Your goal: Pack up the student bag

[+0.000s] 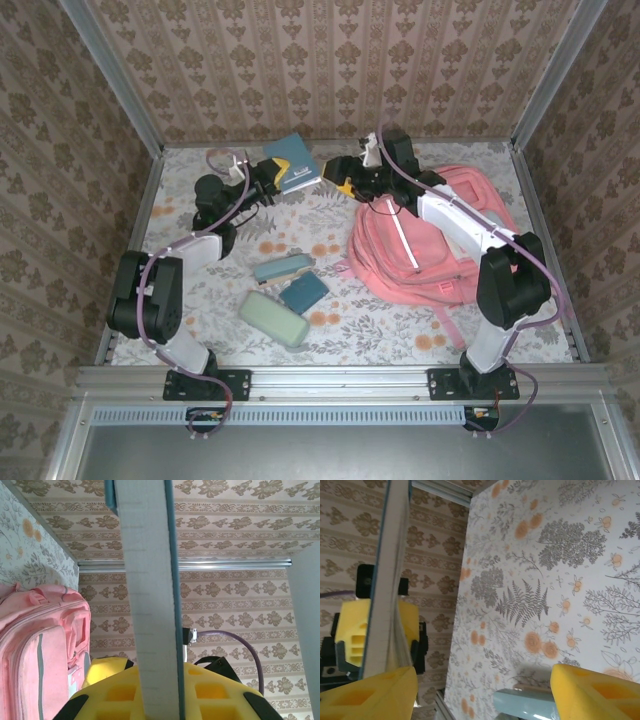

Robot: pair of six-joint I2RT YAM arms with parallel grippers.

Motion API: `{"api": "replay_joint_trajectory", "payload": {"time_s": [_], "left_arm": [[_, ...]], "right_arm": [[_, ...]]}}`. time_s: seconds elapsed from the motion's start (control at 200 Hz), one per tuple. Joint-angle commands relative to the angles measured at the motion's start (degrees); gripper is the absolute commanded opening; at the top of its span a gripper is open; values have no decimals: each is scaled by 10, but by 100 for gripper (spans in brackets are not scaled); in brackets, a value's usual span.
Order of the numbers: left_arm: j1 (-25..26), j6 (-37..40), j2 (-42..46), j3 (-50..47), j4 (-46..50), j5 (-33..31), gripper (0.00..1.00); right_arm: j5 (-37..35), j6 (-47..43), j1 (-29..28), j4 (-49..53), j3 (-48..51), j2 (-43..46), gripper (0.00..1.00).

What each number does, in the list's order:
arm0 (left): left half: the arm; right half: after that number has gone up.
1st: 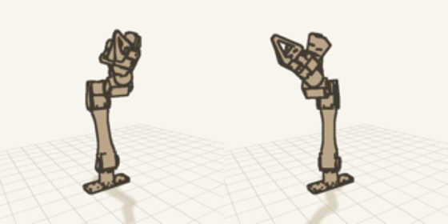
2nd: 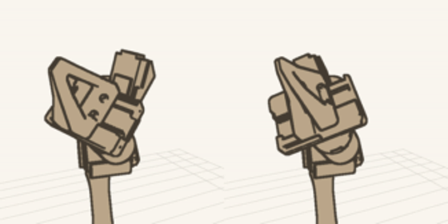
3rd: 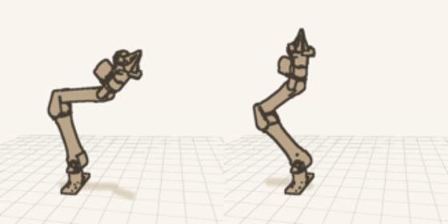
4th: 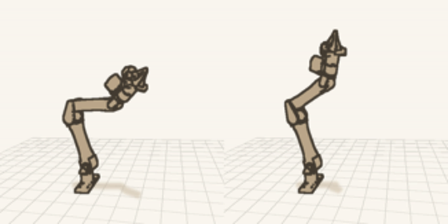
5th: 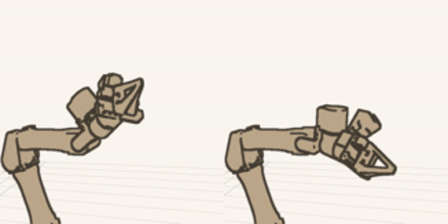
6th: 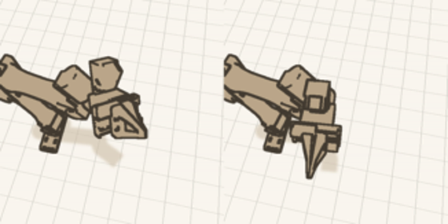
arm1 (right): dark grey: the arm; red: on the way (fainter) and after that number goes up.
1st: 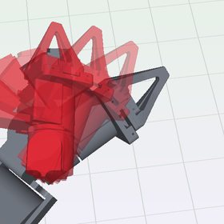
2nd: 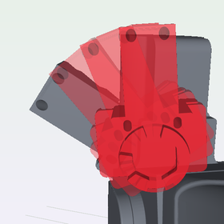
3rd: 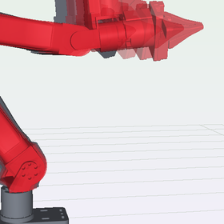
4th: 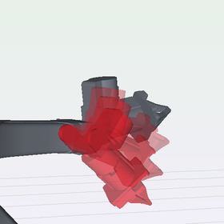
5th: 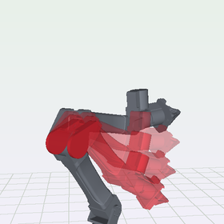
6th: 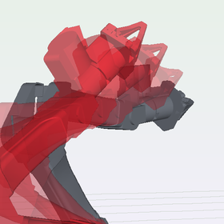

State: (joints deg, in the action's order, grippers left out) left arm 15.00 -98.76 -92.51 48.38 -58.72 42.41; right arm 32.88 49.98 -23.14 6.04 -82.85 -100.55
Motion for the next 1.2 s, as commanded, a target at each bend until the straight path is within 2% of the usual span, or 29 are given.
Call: {"api": "replay_joint_trajectory", "payload": {"time_s": [0.0, 0.09, 0.165, 0.355, 0.43, 0.755, 1.195], "left_arm": [[10, 22, 12, -5, -12, 26, 9], [10, 12, 7, 0, -27, 25, 9], [10, 9, 6, 3, -31, 24, 9], [9, 12, 1, 3, -32, 29, 9], [9, 14, -3, 1, -32, 29, 9], [10, 23, -17, 6, -29, 32, 9], [10, 14, -19, 10, -45, 26, 9]], "right_arm": [[24, 29, 7, -58, 4, 18, 72], [20, 20, 10, -32, 5, 10, 72], [22, 33, 11, -51, 24, 10, 71], [65, 149, 29, -219, 84, 16, 71], [73, 174, 31, -256, 90, 22, 71], [92, 239, 23, -317, 88, 45, 68], [83, 234, -3, -290, 92, 21, 67]]}}
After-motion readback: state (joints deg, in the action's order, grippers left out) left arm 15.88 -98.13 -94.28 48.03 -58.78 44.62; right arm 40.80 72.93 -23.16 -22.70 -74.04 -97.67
